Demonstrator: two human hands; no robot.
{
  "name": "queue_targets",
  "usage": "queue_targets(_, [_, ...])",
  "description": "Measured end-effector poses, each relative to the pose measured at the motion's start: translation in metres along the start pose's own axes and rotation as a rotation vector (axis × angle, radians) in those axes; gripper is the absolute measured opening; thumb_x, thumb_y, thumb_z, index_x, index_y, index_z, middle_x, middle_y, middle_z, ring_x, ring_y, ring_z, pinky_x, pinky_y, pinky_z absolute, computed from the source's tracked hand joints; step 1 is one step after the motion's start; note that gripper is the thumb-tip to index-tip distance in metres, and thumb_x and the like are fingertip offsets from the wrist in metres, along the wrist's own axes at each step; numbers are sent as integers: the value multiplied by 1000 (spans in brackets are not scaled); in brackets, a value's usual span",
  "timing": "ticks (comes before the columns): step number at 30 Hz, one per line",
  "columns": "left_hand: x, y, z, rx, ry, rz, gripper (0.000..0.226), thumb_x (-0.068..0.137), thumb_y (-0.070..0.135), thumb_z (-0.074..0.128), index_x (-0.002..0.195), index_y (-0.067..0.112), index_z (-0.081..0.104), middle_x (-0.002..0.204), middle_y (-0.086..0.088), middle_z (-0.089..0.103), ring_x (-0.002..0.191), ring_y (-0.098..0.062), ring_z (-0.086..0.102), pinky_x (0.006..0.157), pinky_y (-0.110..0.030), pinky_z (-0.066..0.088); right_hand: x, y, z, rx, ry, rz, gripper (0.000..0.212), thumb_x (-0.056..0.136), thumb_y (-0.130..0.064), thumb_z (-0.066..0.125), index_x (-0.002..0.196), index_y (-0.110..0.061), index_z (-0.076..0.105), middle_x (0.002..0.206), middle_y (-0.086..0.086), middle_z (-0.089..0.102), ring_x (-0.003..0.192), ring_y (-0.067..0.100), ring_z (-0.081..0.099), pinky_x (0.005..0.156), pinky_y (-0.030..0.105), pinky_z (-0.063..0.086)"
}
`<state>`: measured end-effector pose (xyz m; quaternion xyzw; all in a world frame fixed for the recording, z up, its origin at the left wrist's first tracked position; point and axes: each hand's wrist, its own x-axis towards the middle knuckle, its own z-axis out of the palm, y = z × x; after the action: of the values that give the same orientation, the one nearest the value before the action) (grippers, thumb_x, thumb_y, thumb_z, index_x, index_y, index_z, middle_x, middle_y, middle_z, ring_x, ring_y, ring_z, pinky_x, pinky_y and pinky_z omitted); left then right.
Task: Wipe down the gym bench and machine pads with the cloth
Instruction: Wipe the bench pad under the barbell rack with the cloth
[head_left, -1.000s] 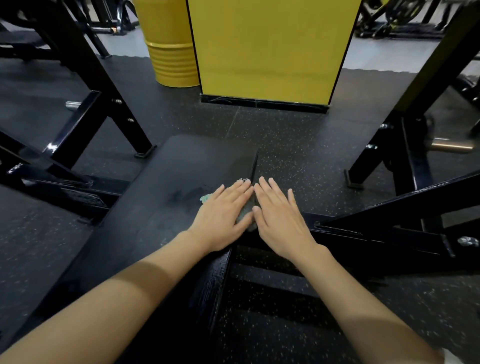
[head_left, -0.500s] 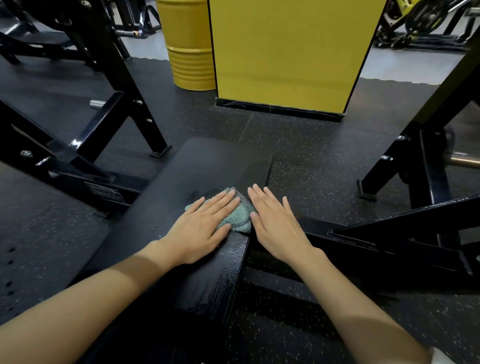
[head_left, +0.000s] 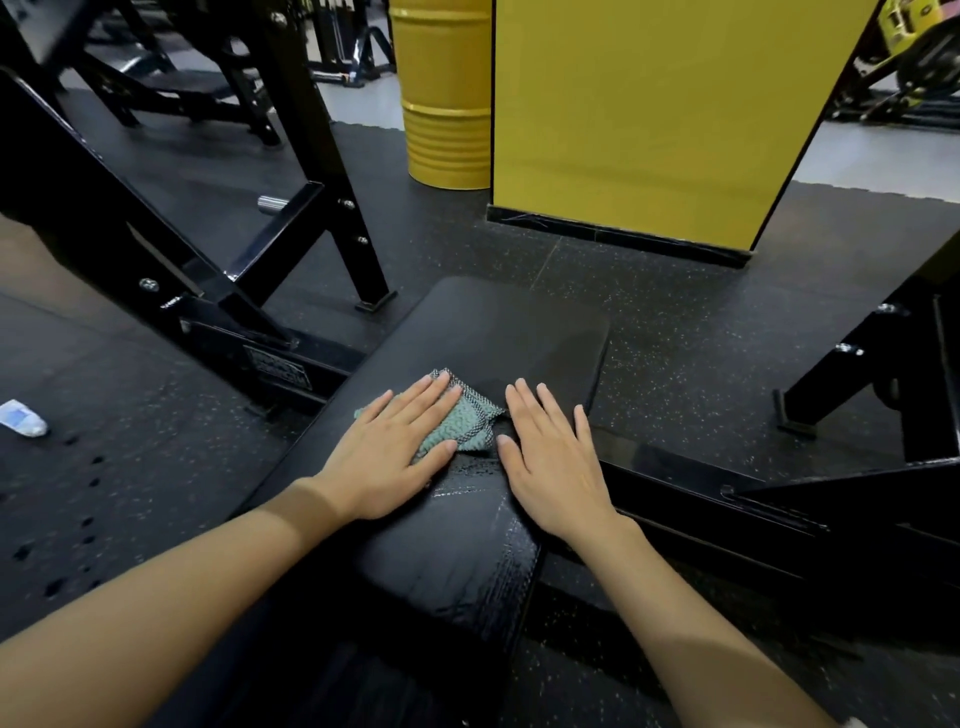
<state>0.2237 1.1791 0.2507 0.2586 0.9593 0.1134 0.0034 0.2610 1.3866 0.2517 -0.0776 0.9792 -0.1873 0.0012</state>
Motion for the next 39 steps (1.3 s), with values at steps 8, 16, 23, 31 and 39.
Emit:
queue_targets(8, [33,-14,3,27,21,-85,84,80,67,-3,157,34,1,163,16,-6,150,-1,-8,123,-33,-3,6,-17,11,-115,18,93,90,80,-66,-10,159,-22,3,166,-1,-10,151,18,-16,118,51,-11])
queue_targets(16, [37,-13,5,58,55,-108,83,81,65,-4,158,33,1,164,14,-6,151,-2,-7,122,-33,-2,8,-15,16,-124,74,83,92,78,-66,-14,159,-26,4,166,-5,-7,152,15,-13,118,49,-12])
queue_targets(23, [38,-11,4,33,43,-133,83,82,66,-4,158,33,1,165,14,-7,151,-2,-8,124,-35,-2,10,-14,15,-165,61,94,88,80,-66,-14,158,-28,-1,165,-7,-10,151,13,-16,119,49,-9])
queue_targets(31, [38,-8,4,14,53,-162,81,85,65,-2,158,32,5,165,12,-2,151,-4,-4,124,-36,0,9,-16,17,-169,94,93,82,88,-64,1,158,-23,18,166,-3,8,153,16,1,119,53,0])
queue_targets(39, [39,-7,2,31,33,-175,81,83,62,-4,158,31,1,165,12,-4,152,-5,-5,123,-35,-2,9,-16,18,-179,108,92,77,93,-62,9,156,-20,25,165,0,15,153,19,9,119,54,5])
